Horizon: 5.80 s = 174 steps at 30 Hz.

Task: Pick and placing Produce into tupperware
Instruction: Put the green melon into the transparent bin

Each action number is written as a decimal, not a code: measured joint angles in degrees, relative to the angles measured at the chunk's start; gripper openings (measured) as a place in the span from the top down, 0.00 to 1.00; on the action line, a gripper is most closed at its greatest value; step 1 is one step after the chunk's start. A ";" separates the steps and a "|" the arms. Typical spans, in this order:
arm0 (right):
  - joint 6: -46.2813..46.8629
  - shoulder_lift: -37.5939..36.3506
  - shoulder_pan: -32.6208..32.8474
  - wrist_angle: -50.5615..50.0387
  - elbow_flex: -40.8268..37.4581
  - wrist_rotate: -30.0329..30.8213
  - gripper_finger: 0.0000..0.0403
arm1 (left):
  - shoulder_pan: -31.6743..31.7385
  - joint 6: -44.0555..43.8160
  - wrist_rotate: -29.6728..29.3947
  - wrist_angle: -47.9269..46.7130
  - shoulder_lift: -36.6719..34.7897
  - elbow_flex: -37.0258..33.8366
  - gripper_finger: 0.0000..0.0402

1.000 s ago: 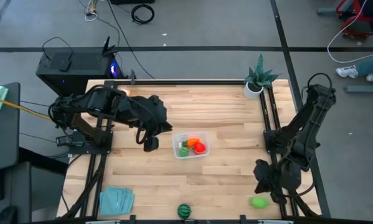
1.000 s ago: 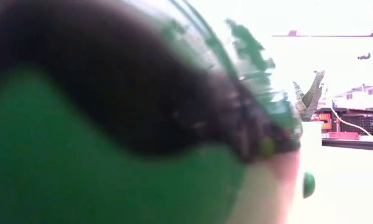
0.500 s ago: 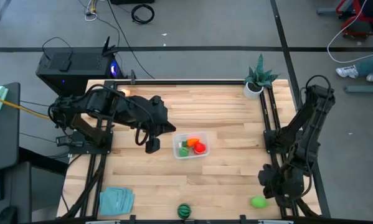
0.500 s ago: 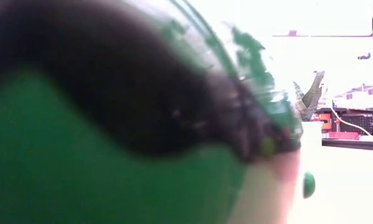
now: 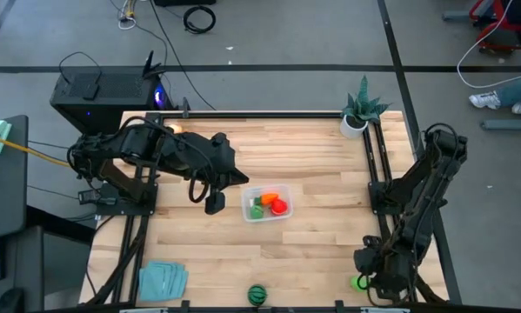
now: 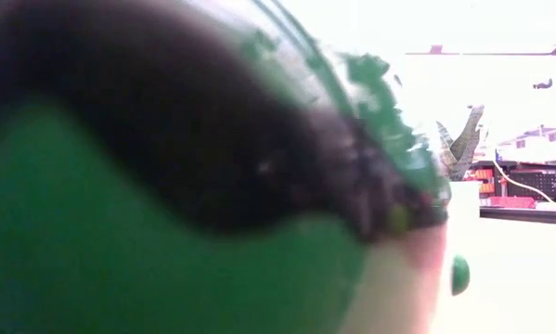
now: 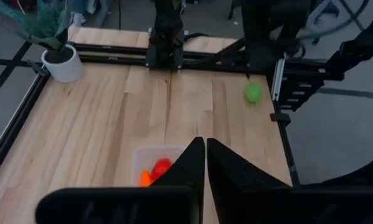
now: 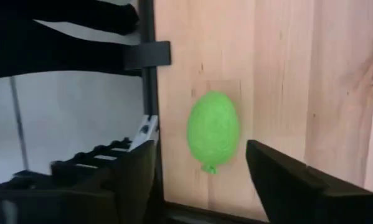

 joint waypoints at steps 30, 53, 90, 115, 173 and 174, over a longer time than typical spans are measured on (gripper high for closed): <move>5.58 9.46 1.11 6.18 0.02 3.11 0.22 | 0.00 -0.02 0.00 0.31 0.00 0.00 0.96; 6.44 9.39 1.11 8.71 -2.05 3.78 0.22 | 0.00 -1.05 0.02 0.29 0.00 0.00 0.98; 9.03 20.09 4.52 8.21 -1.81 3.99 0.23 | 0.00 -0.92 0.02 0.31 0.00 0.00 0.98; 12.24 16.69 3.37 4.52 -2.34 6.71 0.51 | 0.00 -1.09 0.02 0.32 0.00 0.00 0.96; -64.91 19.35 -55.56 15.83 14.19 9.66 0.51 | 0.02 -3.04 0.00 -0.06 0.00 0.00 0.93; -65.00 19.81 -55.56 15.82 14.19 9.70 0.51 | 0.00 -3.04 0.00 -0.02 0.00 0.00 0.93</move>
